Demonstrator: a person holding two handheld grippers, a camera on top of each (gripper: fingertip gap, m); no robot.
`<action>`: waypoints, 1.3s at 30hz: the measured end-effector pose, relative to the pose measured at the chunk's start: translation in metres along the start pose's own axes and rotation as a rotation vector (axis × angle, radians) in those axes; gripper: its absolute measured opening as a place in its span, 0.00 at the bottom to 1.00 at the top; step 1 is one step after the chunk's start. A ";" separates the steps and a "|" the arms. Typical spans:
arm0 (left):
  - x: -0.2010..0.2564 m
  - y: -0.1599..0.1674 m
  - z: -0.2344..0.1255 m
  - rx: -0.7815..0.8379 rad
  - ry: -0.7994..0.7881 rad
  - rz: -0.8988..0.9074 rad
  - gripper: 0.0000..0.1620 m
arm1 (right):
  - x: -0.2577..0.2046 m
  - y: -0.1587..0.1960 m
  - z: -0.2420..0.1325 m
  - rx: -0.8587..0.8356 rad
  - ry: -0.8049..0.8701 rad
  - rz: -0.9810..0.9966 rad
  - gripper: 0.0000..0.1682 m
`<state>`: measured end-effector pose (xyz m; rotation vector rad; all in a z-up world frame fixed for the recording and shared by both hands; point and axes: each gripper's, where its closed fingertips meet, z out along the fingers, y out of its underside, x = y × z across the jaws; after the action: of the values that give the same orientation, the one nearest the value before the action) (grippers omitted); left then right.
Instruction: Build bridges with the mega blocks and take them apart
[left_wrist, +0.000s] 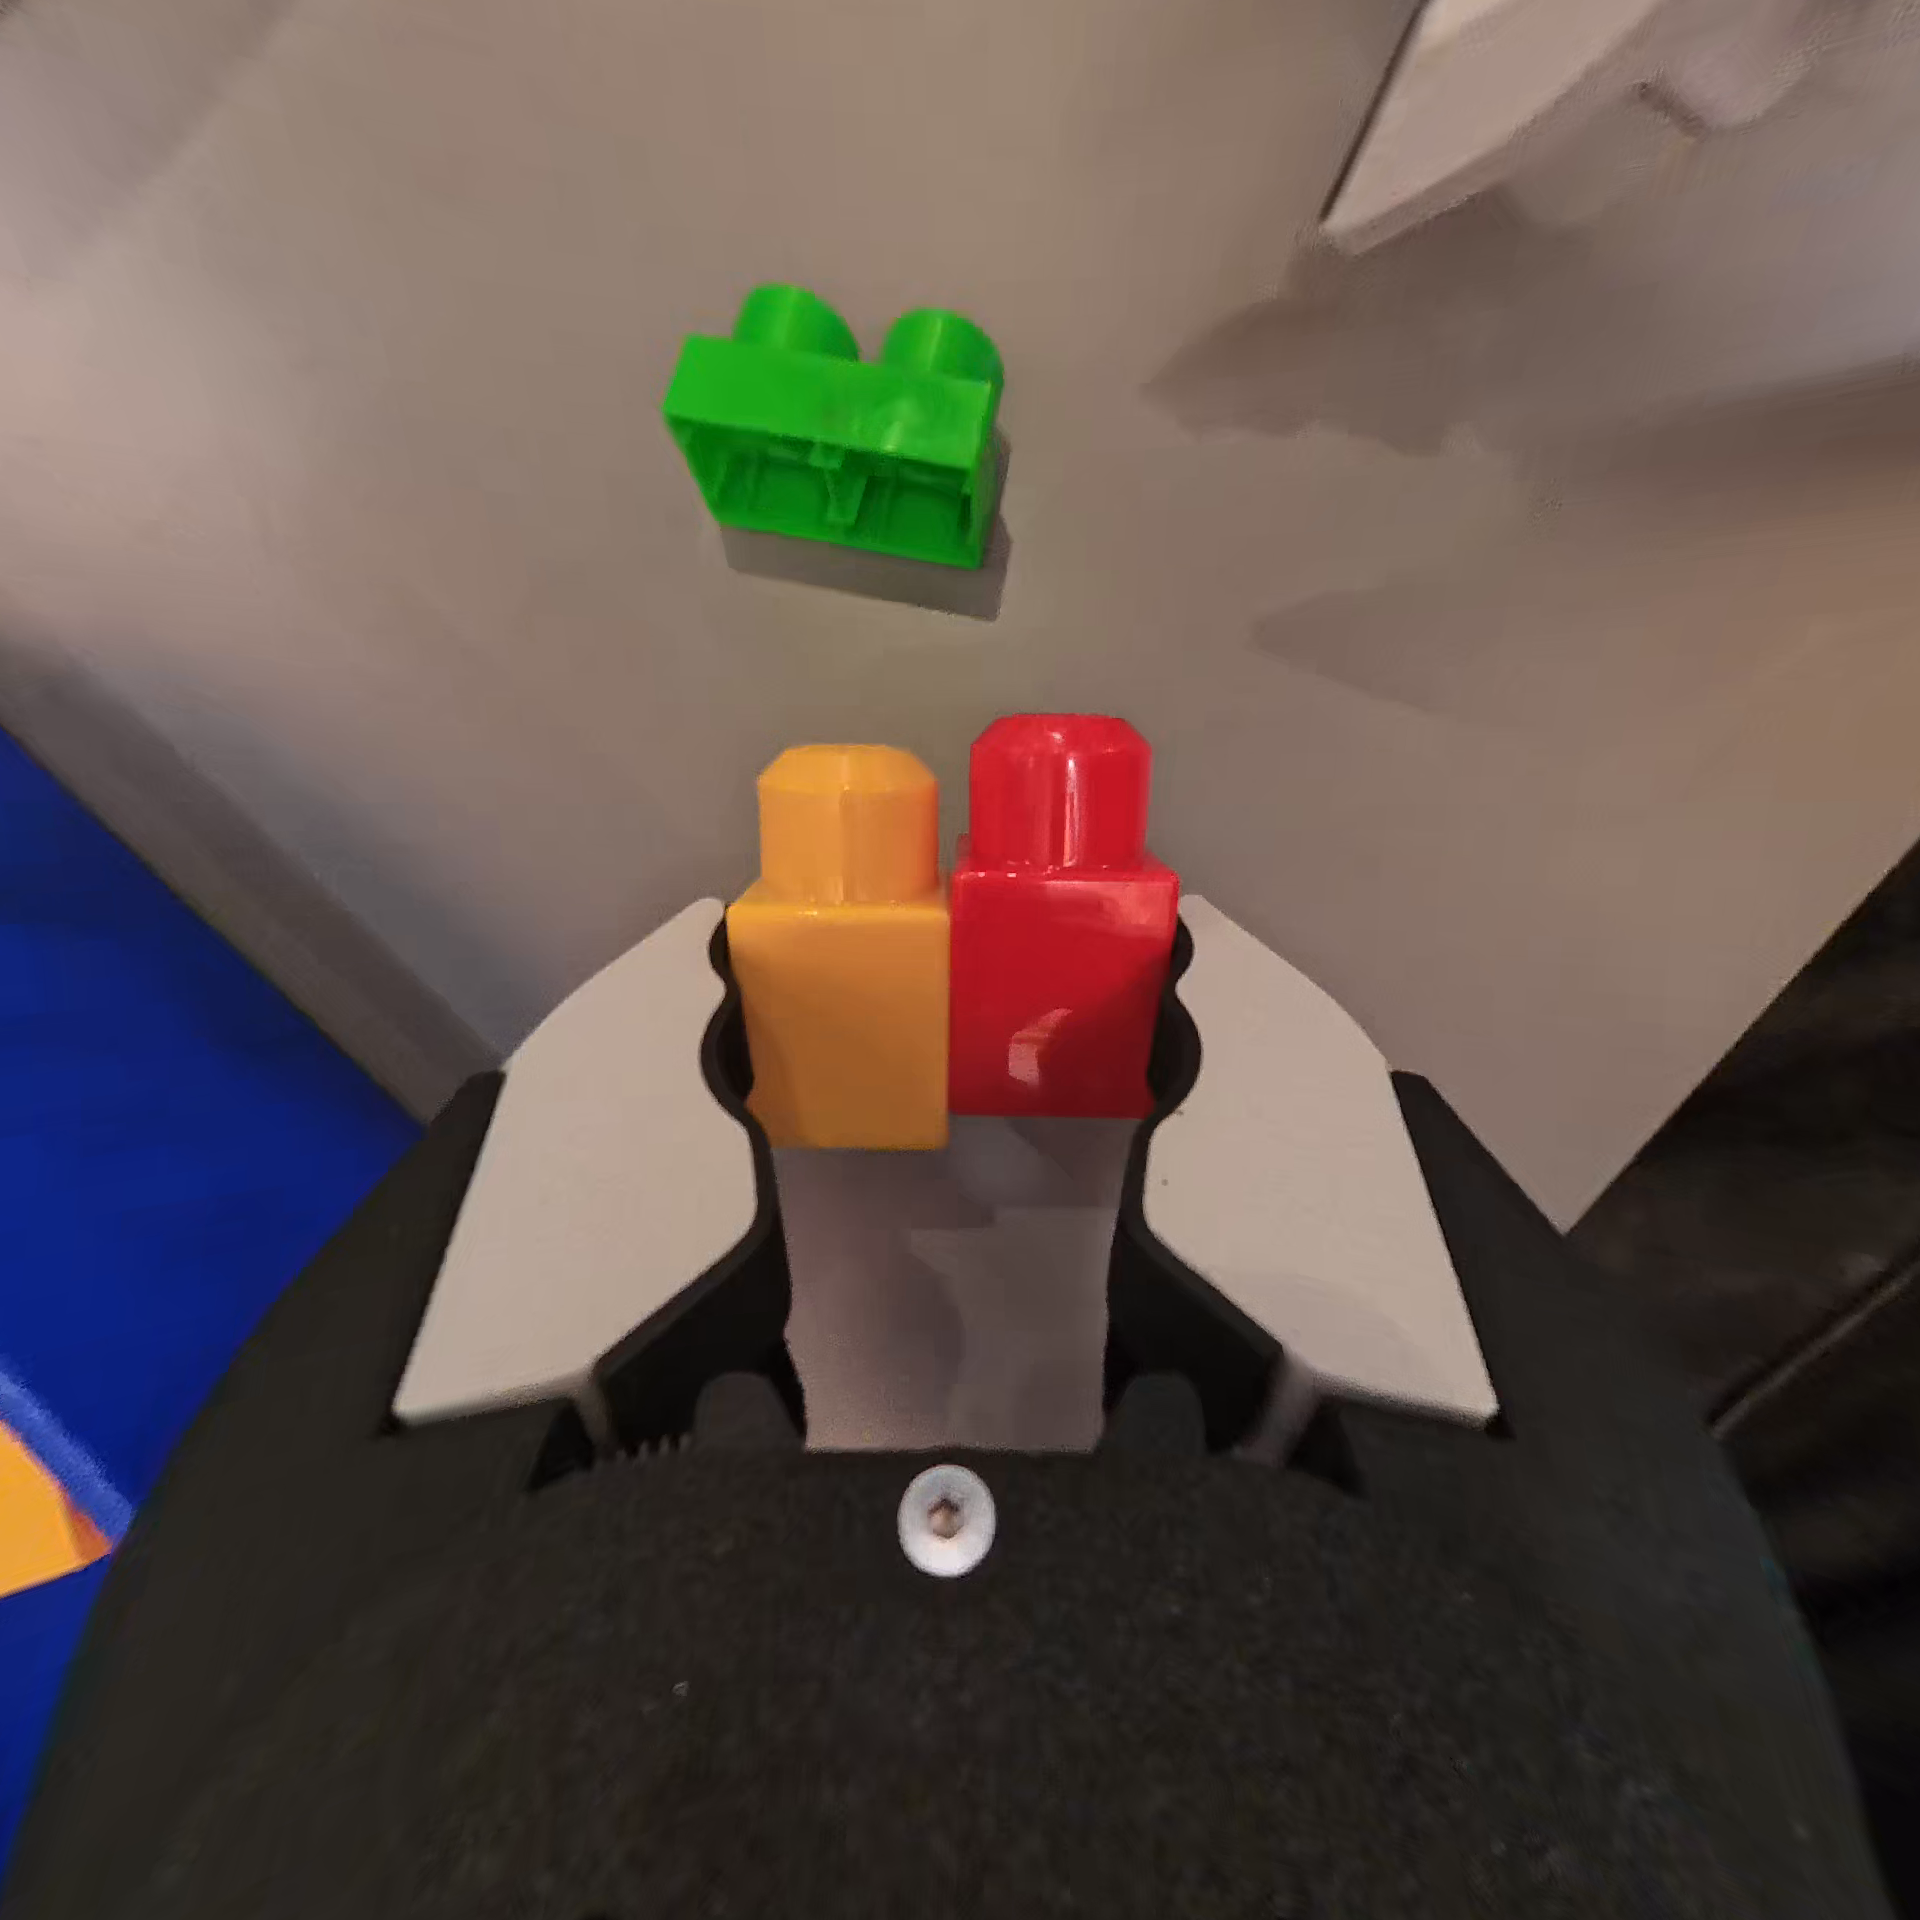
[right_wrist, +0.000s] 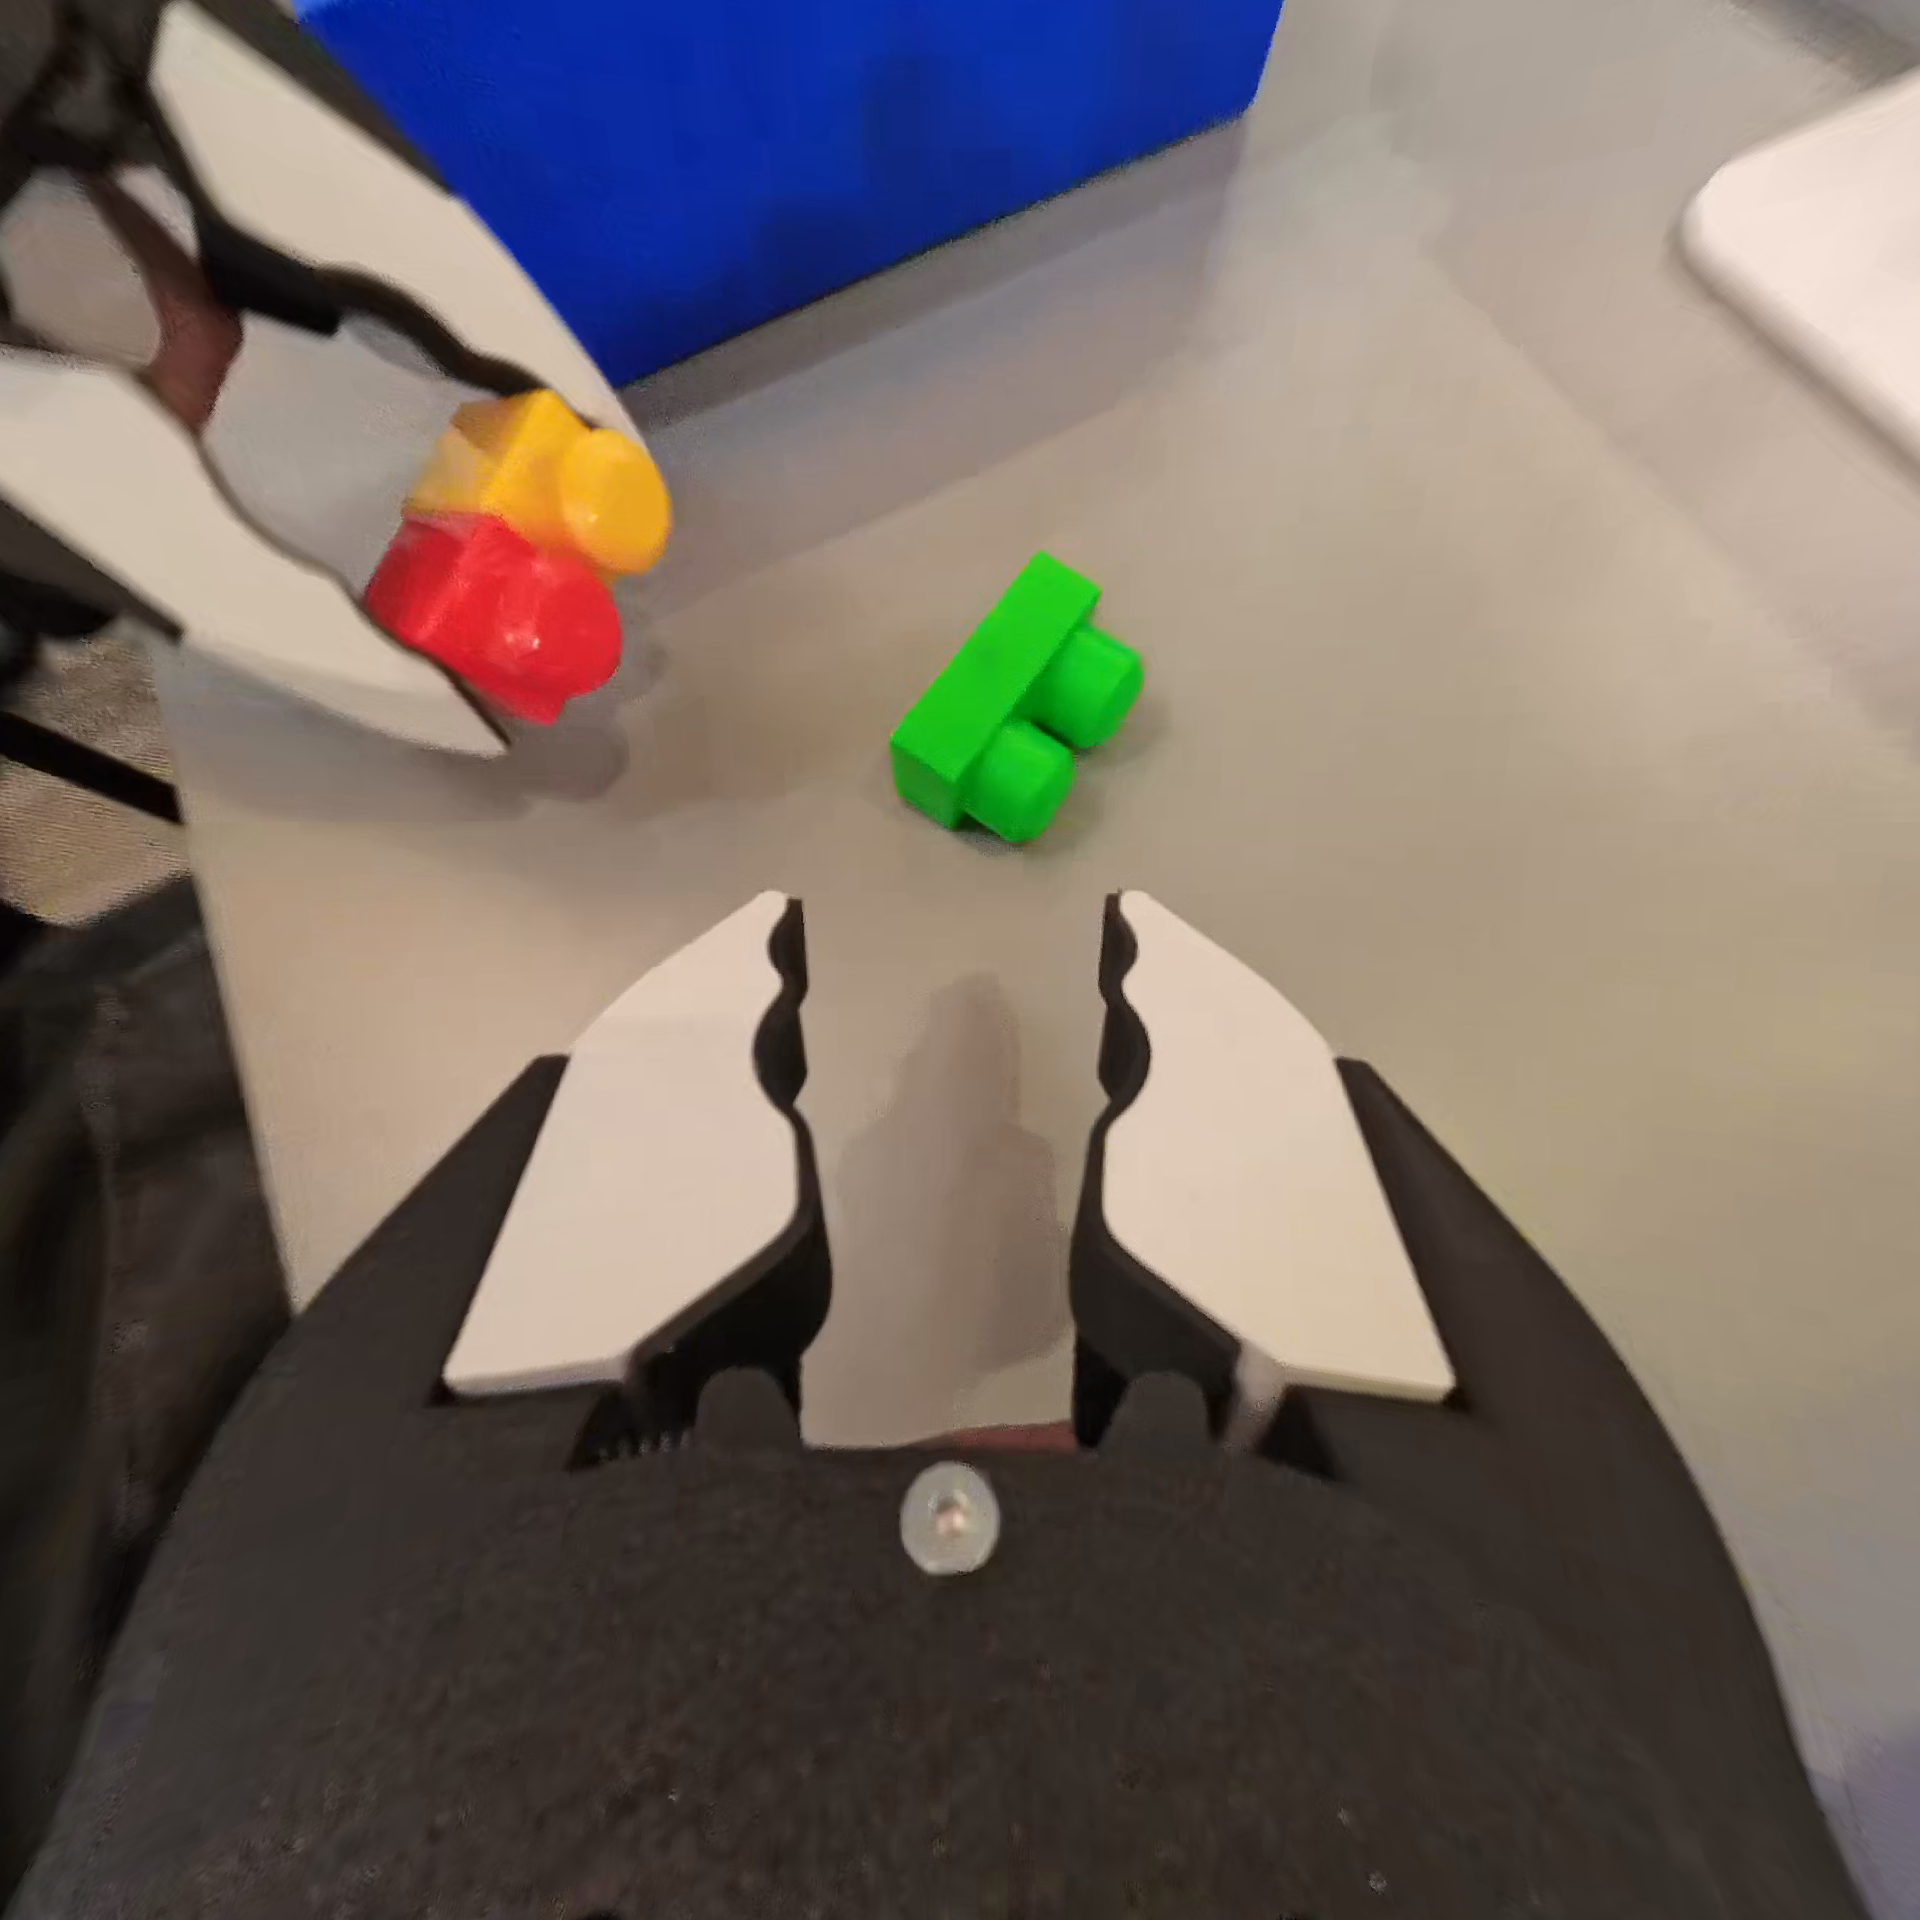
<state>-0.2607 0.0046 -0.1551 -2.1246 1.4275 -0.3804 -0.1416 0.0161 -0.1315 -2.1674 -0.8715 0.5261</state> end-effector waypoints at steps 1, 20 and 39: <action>-0.002 0.002 -0.001 -0.011 -0.013 0.002 0.46 | -0.001 -0.003 0.010 -0.025 -0.070 0.077 0.33; 0.014 0.006 -0.013 0.071 0.130 -0.045 0.46 | 0.008 -0.014 0.076 -0.174 -0.514 0.569 0.27; 0.011 0.009 -0.001 0.050 0.112 -0.045 0.46 | -0.002 -0.031 0.034 -0.121 -0.233 0.107 0.05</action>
<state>-0.2637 -0.0077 -0.1606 -2.1276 1.4183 -0.5549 -0.1766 0.0464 -0.1305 -2.3044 -0.9349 0.8103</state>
